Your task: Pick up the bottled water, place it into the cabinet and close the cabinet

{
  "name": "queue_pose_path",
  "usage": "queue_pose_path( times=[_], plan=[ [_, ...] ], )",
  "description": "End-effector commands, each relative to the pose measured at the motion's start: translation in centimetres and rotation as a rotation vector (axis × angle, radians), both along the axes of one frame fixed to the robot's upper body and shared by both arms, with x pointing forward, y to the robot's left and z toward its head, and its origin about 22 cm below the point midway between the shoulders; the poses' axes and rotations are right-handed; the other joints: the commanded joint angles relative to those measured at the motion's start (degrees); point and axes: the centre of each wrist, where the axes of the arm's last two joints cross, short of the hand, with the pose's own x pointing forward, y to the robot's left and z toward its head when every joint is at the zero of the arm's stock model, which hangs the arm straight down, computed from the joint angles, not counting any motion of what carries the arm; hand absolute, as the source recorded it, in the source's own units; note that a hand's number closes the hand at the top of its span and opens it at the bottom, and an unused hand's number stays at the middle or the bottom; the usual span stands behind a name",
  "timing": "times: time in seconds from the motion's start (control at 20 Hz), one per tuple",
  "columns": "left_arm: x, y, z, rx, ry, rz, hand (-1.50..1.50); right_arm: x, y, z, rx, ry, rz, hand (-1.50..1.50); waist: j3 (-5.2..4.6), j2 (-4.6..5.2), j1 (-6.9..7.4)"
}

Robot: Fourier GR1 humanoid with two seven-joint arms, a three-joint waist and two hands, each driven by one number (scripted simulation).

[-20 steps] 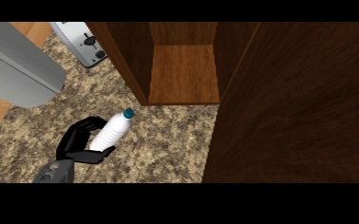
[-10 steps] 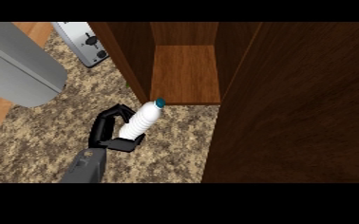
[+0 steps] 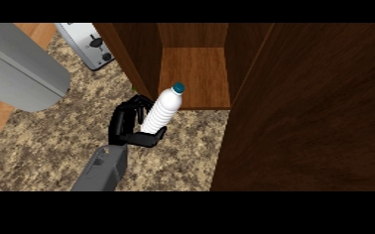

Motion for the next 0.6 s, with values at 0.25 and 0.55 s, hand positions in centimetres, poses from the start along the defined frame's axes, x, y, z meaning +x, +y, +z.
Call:
queue_pose_path(
  times=[0.25, 0.55],
  plan=[
    [0.2, -5.9, 7.1, -0.083, 0.007, -0.028, 1.5, -1.7, -0.5, 0.1, -0.015, -0.05, -0.031, -1.5, 0.09, -0.35, -0.04],
    [1.8, -7.8, 8.8, -0.098, 0.045, -0.033, 1.5, -1.5, -0.7, 0.5, -0.01, -0.051, -0.04, -1.5, 0.0, 0.22, -0.19]
  ],
)
